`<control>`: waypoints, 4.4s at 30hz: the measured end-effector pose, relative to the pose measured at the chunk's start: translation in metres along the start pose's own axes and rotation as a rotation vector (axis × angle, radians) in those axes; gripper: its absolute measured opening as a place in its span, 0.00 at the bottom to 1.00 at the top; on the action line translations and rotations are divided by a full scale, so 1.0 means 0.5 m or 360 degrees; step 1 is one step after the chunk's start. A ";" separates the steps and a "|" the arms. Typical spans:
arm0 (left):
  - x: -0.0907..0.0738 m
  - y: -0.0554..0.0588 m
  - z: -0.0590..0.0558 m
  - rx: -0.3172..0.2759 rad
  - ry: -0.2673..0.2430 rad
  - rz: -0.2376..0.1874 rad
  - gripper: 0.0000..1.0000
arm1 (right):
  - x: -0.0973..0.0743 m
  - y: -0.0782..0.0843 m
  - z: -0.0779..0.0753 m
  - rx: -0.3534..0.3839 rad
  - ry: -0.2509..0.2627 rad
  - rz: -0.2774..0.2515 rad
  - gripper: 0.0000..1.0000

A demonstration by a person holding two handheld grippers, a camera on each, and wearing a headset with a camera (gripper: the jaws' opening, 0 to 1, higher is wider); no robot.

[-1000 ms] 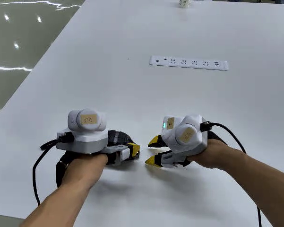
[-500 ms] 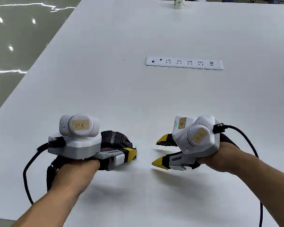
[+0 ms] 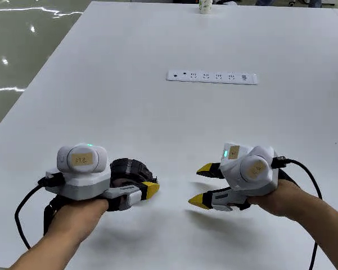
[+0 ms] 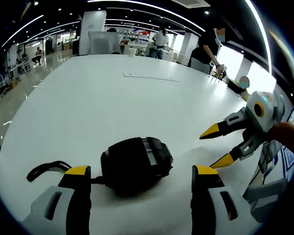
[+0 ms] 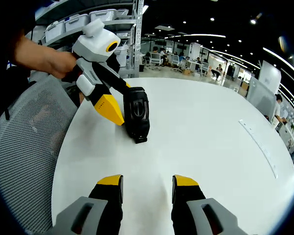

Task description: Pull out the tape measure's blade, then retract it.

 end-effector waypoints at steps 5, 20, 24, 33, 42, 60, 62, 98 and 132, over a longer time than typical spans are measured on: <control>-0.007 0.007 0.003 0.0029 0.0030 -0.0022 0.83 | -0.019 0.010 0.000 0.0038 0.0033 -0.0025 0.40; -0.029 0.023 -0.002 0.0152 0.0074 -0.0062 0.84 | -0.055 0.034 0.008 0.0162 0.0110 -0.0089 0.50; -0.035 0.027 -0.005 0.0219 0.0091 -0.0068 0.85 | -0.066 0.044 0.011 0.0191 0.0135 -0.0100 0.52; -0.043 0.036 -0.007 0.0256 0.0122 -0.0117 0.85 | -0.092 0.063 0.017 0.0285 0.0195 -0.0151 0.58; -0.056 0.039 -0.012 0.0325 0.0147 -0.0165 0.88 | -0.111 0.082 0.029 0.0378 0.0264 -0.0208 0.67; -0.083 0.051 -0.025 0.0413 0.0189 -0.0208 0.93 | -0.141 0.105 0.067 0.0531 0.0348 -0.0331 0.79; -0.086 0.052 -0.026 0.0416 0.0194 -0.0217 0.94 | -0.144 0.109 0.073 0.0544 0.0352 -0.0336 0.80; -0.111 0.061 -0.032 0.0491 0.0230 -0.0283 0.99 | -0.175 0.130 0.093 0.0595 0.0418 -0.0434 0.99; -0.118 0.052 -0.019 0.0416 0.0256 -0.0319 0.99 | -0.189 0.132 0.097 0.0644 0.0438 -0.0502 0.99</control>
Point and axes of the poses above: the centre of the closed fingertips' face, and the gripper's own axes: x roughly forward along the fingers, z roughly to its left, y roughly out of its underside, the point moved 8 cm from there along -x, roughly backward along the fingers, and after that the axes turned 10 degrees about x, right-handed, at the moved point
